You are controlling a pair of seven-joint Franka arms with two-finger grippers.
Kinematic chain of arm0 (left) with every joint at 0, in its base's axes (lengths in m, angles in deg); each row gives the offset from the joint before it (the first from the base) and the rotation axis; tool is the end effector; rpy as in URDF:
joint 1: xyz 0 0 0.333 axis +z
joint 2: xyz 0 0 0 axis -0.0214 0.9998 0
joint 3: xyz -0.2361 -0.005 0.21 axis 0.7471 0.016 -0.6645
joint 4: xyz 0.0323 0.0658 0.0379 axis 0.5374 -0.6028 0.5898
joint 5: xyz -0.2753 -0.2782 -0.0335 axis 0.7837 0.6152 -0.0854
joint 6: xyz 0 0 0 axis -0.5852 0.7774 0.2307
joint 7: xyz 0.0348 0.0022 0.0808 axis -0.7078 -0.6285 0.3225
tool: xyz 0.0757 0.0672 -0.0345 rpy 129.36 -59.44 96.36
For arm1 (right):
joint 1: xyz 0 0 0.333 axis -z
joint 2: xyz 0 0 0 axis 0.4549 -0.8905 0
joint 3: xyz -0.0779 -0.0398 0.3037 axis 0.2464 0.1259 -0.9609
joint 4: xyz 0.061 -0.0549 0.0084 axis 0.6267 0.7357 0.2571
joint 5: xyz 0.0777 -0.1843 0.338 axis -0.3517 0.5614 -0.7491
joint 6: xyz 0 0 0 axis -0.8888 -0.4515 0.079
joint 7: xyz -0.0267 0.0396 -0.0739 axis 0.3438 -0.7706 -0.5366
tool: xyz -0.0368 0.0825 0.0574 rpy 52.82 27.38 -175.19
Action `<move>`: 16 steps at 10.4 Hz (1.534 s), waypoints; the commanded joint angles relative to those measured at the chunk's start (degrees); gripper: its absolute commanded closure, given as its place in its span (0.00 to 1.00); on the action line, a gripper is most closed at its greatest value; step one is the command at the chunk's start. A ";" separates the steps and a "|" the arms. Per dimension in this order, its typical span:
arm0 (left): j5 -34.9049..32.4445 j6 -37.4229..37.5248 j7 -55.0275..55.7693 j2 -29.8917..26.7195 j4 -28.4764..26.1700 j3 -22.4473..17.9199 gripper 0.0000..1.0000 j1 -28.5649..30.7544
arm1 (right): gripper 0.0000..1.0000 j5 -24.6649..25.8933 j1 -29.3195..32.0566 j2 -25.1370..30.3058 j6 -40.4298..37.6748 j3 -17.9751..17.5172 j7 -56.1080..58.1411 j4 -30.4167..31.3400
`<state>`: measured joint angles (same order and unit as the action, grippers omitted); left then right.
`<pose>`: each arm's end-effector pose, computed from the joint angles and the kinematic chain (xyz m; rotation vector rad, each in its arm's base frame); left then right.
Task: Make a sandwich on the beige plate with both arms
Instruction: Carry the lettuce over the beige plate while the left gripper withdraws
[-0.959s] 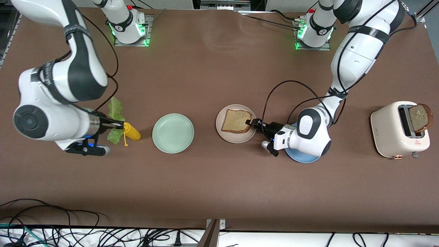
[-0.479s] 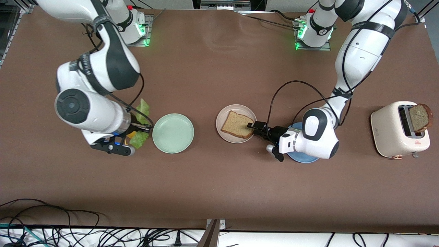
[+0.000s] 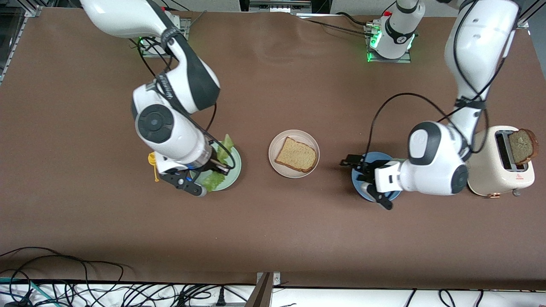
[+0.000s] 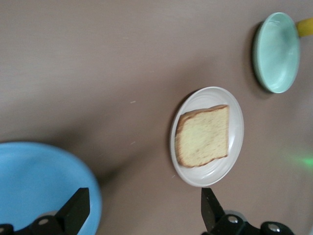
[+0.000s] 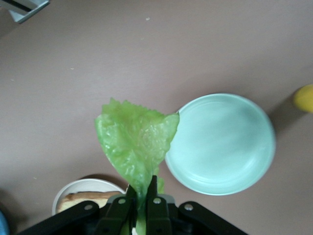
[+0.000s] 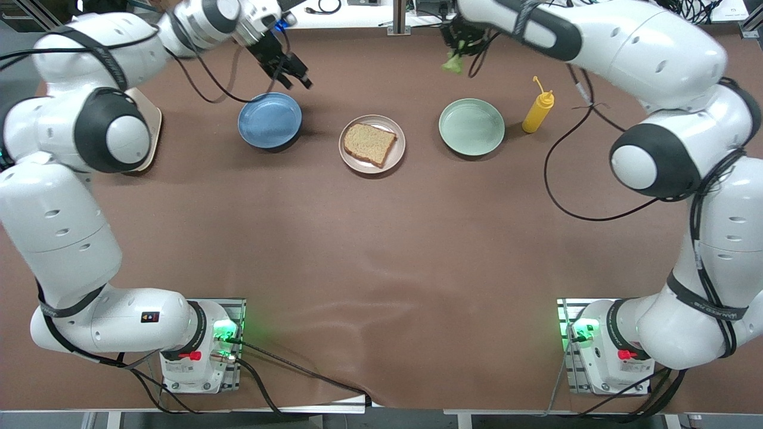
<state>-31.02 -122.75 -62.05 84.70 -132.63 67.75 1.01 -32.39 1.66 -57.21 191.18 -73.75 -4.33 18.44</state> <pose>0.6797 -0.1524 0.3181 2.5847 -0.6225 -0.1828 0.6612 0.3734 0.4010 -2.9160 0.7103 0.0108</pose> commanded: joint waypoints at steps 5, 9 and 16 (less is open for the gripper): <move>-16.96 2.08 7.83 -11.81 -2.28 -0.60 0.00 2.87 | 1.00 -3.79 -7.98 -9.64 18.58 0.11 -16.91 -1.47; -22.70 6.19 16.62 -17.44 -2.19 0.10 0.00 2.60 | 1.00 -3.79 -12.47 -12.20 24.67 0.20 -22.01 -1.39; -18.29 11.75 34.14 -22.64 -0.96 2.04 0.00 6.44 | 1.00 -3.62 -14.77 -15.11 24.24 0.37 -22.55 -1.04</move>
<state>-55.22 -111.68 -27.73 63.11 -133.13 69.94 3.64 -35.31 -13.27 -71.84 215.66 -73.44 -26.68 18.54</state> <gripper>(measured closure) 0.000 0.907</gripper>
